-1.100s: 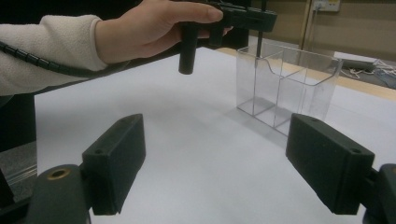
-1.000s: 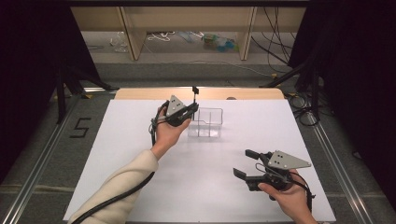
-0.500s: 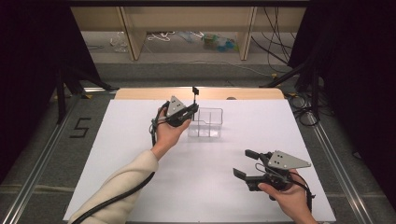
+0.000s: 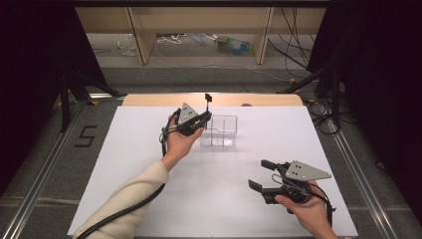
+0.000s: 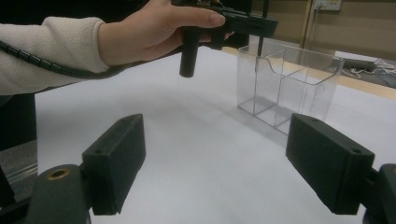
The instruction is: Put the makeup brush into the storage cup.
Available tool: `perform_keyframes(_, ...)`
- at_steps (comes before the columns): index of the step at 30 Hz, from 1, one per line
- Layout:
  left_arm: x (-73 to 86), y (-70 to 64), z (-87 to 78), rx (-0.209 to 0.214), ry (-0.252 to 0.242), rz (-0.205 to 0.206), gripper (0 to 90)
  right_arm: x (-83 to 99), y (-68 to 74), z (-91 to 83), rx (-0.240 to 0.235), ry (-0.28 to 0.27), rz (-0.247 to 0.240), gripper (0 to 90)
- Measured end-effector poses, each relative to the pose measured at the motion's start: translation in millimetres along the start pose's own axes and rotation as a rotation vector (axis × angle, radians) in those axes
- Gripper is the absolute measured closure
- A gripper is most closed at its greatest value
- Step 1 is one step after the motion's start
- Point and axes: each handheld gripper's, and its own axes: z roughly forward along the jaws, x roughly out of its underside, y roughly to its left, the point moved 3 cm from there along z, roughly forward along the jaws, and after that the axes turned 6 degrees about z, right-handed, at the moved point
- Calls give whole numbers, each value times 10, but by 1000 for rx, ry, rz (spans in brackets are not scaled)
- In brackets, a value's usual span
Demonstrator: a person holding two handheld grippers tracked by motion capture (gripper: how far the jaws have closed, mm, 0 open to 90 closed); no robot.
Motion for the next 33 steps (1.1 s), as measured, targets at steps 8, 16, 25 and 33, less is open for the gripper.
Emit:
perform_keyframes(8, 9, 5, 2, 2, 3, 5, 849, 0, 2, 13, 11, -19, 1, 210)
perform_keyframes(16, 20, 9, 10, 6, 7, 14, 849, 2, 0, 5, -1, 2, 1, 210)
perform_keyframes(25, 28, 15, 12, 5, 10, 14, 849, -5, -14, 15, -2, -14, -19, 210)
perform_keyframes(33, 28, 29, 10, 9, 10, 19, 849, -3, -12, 16, -3, -13, -19, 211)
